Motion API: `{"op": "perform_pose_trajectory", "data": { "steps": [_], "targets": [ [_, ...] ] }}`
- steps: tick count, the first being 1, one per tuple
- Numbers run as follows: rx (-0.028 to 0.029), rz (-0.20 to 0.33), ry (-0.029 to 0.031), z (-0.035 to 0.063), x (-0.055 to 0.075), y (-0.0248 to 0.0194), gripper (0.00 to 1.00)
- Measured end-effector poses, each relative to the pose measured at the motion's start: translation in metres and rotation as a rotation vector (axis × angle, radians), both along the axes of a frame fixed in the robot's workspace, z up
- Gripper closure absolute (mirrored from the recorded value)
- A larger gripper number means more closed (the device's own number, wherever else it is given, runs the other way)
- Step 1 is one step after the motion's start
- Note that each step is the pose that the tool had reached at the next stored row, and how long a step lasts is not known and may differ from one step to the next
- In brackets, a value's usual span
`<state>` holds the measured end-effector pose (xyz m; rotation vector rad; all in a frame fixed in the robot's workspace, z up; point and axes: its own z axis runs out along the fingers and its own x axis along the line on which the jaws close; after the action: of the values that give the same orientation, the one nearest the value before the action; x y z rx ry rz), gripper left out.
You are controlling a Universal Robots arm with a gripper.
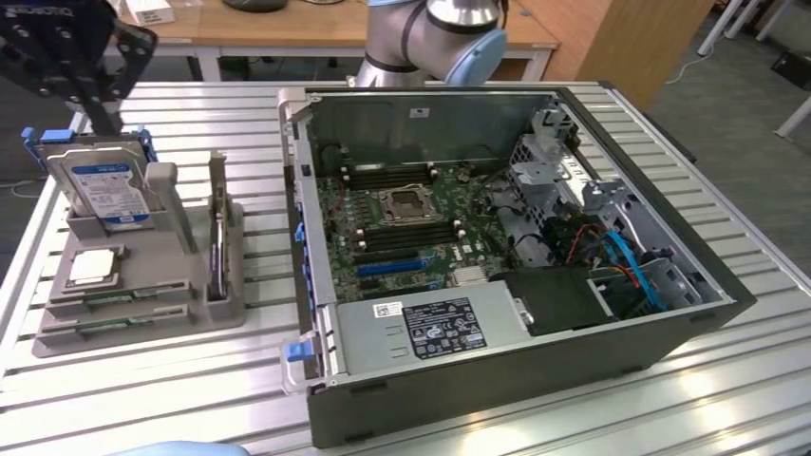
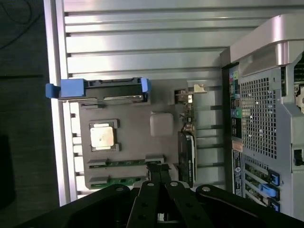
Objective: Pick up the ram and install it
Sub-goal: 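Reach for the ram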
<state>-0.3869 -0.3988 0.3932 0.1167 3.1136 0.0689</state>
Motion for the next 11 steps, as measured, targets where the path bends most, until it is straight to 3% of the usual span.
{"op": "perform_pose_trajectory", "data": {
  "steps": [11],
  "targets": [
    [0.0000,0.000,0.0001,0.0000,-0.036,0.0000,0.90]
  ]
}}
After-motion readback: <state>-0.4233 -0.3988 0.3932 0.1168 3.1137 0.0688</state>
